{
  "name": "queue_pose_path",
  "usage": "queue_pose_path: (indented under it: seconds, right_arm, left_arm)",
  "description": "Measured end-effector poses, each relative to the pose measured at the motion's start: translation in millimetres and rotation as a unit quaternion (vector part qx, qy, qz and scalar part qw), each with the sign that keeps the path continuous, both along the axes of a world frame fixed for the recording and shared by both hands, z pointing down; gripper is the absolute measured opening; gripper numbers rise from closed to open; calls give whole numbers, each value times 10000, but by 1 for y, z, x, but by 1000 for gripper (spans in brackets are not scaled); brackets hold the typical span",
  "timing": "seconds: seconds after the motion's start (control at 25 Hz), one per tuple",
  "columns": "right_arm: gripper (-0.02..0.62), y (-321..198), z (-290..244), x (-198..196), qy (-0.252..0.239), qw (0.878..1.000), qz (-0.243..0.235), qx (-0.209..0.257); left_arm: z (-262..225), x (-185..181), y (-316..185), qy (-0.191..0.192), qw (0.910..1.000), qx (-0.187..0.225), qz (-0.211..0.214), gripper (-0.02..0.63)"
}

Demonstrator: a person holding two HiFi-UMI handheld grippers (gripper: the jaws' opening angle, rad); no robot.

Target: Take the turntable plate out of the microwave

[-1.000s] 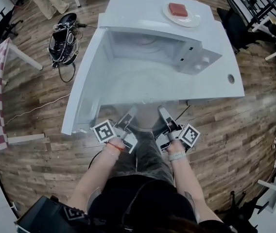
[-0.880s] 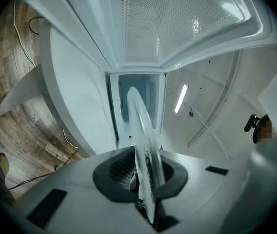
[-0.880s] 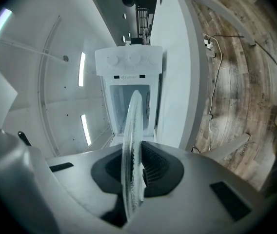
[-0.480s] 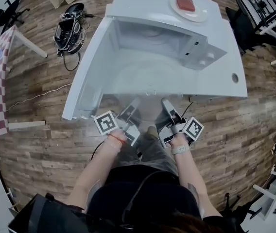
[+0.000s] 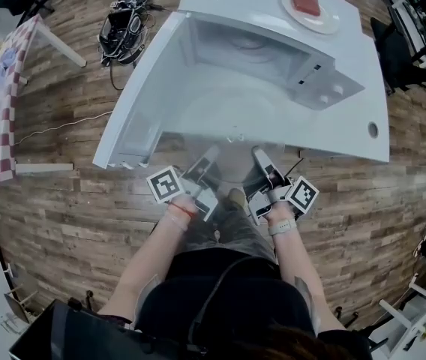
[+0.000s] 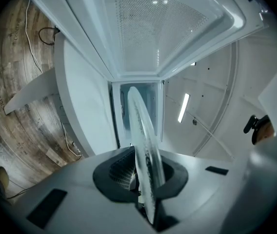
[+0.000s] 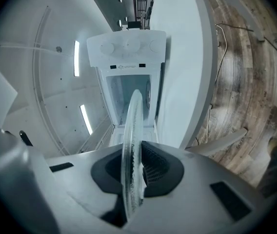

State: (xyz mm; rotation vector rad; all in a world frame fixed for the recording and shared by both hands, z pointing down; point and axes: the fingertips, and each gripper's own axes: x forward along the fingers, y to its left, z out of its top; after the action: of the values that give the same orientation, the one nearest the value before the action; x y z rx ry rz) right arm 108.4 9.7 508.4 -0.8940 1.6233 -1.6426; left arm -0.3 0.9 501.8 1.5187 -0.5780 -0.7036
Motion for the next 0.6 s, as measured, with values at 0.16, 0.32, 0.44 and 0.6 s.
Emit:
queue_pose_path:
  seconds: [0.16,0.32,0.44,0.6]
  right_arm:
    - [38,-2,-2,-3,-26,9999,-168,19]
    - [38,-4,-7,-4,-6,9995,-293,85]
    - [38,-4,-8,-3,6,9994,-335,116]
    - [38,0,-11,-1,19,9993,-338,123]
  left_arm:
    - [-1,-2,2,6,9999,-18,-135,35]
    - [-7,-4,2,15,9997,74,-232,35]
    - [-9,-2,3,73,9996,89,-276,35]
    - [-10,0,6,143,9995,73,-278,35]
